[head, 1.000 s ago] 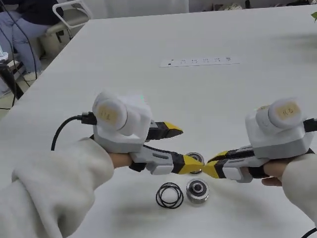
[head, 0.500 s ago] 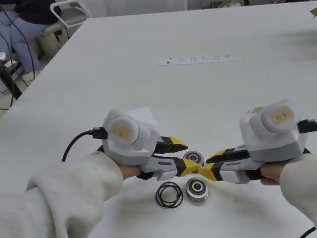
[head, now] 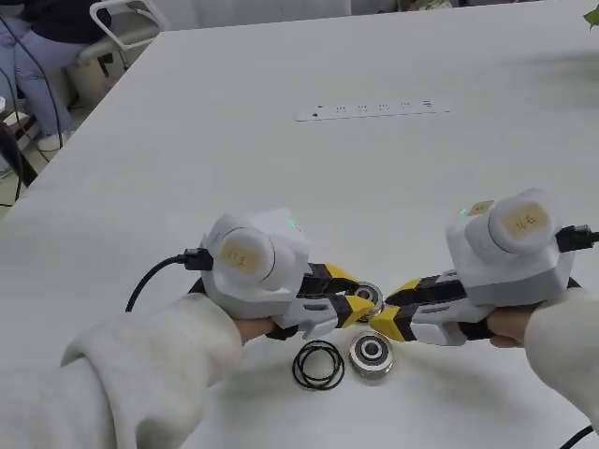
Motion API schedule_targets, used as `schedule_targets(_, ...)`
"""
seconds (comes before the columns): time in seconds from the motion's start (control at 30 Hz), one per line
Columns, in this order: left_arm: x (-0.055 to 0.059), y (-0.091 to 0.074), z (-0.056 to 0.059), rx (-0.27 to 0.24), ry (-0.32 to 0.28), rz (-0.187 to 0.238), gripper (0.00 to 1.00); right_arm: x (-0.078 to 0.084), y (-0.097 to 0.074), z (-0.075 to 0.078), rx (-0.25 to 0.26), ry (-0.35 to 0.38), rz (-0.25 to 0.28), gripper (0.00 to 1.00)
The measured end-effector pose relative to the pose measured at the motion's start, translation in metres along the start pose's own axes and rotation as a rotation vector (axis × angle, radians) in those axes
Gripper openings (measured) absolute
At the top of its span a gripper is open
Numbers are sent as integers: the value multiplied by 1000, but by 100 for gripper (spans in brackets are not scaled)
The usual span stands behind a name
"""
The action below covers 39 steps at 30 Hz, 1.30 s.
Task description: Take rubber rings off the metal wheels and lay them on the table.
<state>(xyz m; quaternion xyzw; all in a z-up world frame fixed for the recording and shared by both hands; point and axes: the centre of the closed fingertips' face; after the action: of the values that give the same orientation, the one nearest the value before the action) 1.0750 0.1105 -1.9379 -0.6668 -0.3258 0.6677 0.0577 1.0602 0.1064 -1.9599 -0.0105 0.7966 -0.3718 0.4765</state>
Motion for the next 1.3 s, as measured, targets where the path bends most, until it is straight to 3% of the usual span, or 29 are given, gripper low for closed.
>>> schedule_targets(0.1, -1, 0, 1, 1, 24, 2, 8, 0, 1, 0, 1, -10, -2, 20)
schedule_targets(0.33, -1, -1, 2, 3, 11, 6, 7, -1, 2, -1, -3, -41, 0, 18)
schedule_targets(0.5, 0, -1, 2, -1, 3, 16, 7, 1, -2, 2, 13, -71, -25, 4)
schedule_targets(0.77, 0, -1, 2, -7, -1, 17, 7, 2, -2, 3, 31, -103, -39, 2)
schedule_targets(1.3, 1, 0, 1, -12, 13, 21, 7, 0, -4, 8, 76, -5, -39, 0)
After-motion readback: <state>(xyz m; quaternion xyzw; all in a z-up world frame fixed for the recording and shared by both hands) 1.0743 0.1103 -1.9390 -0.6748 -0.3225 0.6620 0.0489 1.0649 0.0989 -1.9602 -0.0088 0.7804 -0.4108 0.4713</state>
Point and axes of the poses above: the centre of the closed fingertips' face, and the gripper's own axes: y roughly forward along the fingers, z roughly to its right, x roughly out of its underside, and after that the axes turned 8 degrees about -x, right-handed
